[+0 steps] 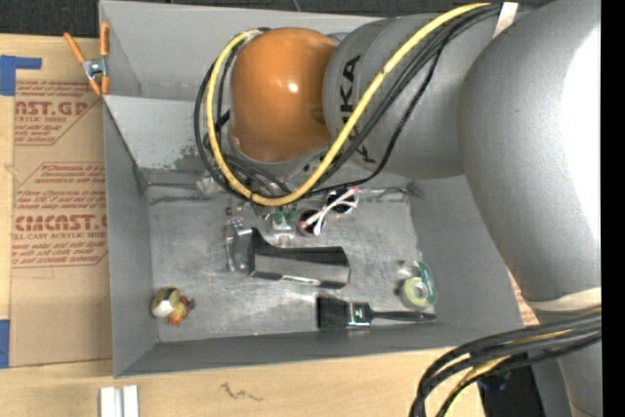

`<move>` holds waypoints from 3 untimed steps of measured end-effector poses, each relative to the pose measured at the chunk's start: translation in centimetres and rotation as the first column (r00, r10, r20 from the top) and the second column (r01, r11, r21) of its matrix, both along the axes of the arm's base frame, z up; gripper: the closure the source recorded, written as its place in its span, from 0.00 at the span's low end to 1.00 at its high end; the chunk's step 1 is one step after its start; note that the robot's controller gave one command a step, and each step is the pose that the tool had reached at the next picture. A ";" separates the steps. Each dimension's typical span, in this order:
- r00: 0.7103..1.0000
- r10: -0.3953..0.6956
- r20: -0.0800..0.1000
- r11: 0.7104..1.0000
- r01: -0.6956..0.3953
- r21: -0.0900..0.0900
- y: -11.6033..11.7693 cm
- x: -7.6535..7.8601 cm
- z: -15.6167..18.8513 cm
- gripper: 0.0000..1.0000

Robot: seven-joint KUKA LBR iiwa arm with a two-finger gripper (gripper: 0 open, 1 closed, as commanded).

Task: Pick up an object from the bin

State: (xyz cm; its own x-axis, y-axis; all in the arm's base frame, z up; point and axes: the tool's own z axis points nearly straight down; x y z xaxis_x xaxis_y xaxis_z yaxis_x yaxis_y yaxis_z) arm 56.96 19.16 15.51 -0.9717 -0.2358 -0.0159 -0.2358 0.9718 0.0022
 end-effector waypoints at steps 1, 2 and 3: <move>0.994 0.108 -0.021 0.994 -0.108 -0.005 -5.6 -0.7 1.3 0.00; 0.986 0.169 0.000 0.986 -0.169 -0.007 -7.4 -1.0 -0.5 0.00; 0.999 0.053 -0.003 0.999 -0.053 -0.001 -8.0 -3.5 -6.3 0.00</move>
Offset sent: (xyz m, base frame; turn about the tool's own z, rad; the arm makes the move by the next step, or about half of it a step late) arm -0.0309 -0.0731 -0.0835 -0.1143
